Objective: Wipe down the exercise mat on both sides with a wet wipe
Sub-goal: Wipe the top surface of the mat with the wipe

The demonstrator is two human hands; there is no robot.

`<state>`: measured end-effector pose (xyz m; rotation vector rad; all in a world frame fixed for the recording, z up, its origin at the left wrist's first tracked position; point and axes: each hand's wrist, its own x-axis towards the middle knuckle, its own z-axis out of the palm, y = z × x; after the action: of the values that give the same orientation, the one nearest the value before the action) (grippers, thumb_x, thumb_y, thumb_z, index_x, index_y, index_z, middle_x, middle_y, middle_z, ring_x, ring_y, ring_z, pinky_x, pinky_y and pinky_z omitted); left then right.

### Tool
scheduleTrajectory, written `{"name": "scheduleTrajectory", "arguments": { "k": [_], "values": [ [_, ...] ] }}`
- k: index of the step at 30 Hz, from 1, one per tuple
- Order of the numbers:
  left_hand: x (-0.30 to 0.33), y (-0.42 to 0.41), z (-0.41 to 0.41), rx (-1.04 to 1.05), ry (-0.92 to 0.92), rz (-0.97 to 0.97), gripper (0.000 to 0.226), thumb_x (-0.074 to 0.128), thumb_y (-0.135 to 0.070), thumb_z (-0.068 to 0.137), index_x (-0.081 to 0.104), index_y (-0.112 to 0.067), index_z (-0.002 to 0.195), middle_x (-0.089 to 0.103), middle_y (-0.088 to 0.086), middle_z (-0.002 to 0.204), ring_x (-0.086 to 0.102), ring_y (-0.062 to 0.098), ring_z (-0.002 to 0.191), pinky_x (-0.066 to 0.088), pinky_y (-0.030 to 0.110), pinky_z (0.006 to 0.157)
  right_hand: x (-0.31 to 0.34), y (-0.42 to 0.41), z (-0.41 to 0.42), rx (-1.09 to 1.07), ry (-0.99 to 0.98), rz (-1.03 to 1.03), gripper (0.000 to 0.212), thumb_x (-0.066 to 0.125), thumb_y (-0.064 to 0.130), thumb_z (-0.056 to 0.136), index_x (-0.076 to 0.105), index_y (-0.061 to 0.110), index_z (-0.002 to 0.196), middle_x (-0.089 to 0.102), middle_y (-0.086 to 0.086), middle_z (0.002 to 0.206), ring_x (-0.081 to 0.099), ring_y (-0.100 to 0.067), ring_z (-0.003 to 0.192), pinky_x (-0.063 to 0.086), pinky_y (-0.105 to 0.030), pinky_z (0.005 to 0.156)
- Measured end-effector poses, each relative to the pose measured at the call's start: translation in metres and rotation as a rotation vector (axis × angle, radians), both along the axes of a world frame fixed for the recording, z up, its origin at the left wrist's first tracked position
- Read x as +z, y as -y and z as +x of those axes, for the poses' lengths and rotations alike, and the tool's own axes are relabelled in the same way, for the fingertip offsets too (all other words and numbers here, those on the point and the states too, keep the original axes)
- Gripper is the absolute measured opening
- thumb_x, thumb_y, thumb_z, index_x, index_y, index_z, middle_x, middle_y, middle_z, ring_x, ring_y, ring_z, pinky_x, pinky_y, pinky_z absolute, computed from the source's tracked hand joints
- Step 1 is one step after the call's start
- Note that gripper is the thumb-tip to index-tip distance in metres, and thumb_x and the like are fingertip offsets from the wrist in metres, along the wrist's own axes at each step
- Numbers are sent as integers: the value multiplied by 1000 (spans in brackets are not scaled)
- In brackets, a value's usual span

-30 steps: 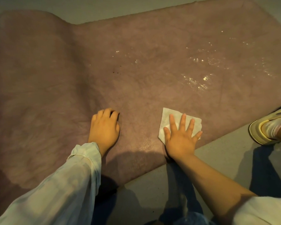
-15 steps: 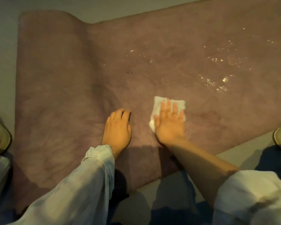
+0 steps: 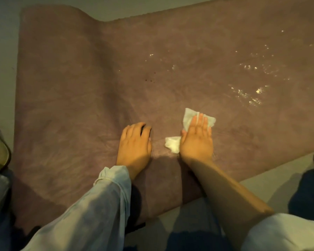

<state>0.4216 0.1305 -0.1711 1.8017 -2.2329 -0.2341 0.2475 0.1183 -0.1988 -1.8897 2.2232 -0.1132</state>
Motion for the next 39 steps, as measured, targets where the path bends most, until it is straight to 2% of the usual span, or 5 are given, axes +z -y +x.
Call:
{"name": "scheduleTrajectory", "arguments": {
  "k": [9, 15, 19, 33, 39],
  "values": [
    [0, -2, 0, 10, 16, 10, 32, 64, -6, 80, 62, -1, 111, 61, 18, 111, 58, 36, 100, 40, 47, 97, 11, 45, -85, -479, -2, 188, 68, 19, 45, 100, -3, 3, 149, -9, -14, 158, -9, -38, 143, -9, -49, 114],
    [3, -4, 0, 68, -122, 24, 40, 57, 1, 82, 56, 3, 121, 57, 20, 120, 55, 37, 109, 39, 47, 100, 8, 49, 15, 25, -89, 123, 77, 18, 57, 96, -6, 8, 150, -12, -10, 158, -10, -37, 143, -11, -49, 113],
    [9, -6, -3, 105, -167, 54, 53, 34, -25, 85, 52, 3, 127, 51, 21, 129, 49, 35, 121, 37, 46, 105, 5, 37, 59, 358, -75, 93, 70, 15, 54, 96, -6, 15, 150, -13, -4, 158, -14, -30, 144, -13, -43, 114],
    [-3, 1, -5, 73, 135, 24, 42, 61, -19, 77, 63, -4, 115, 62, 14, 119, 59, 29, 110, 41, 47, 100, 13, 135, 6, 4, -85, 154, 59, 16, 37, 102, -5, 9, 150, -11, -8, 158, -11, -31, 144, -7, -44, 117],
    [0, 5, -8, 88, 174, 59, 45, 37, -26, 76, 67, -8, 105, 65, 11, 106, 61, 28, 102, 45, 43, 97, 14, 121, 101, 621, -84, 97, 56, 15, 38, 103, -4, 17, 151, -8, -5, 159, -10, -30, 145, -7, -46, 116]
  ]
}}
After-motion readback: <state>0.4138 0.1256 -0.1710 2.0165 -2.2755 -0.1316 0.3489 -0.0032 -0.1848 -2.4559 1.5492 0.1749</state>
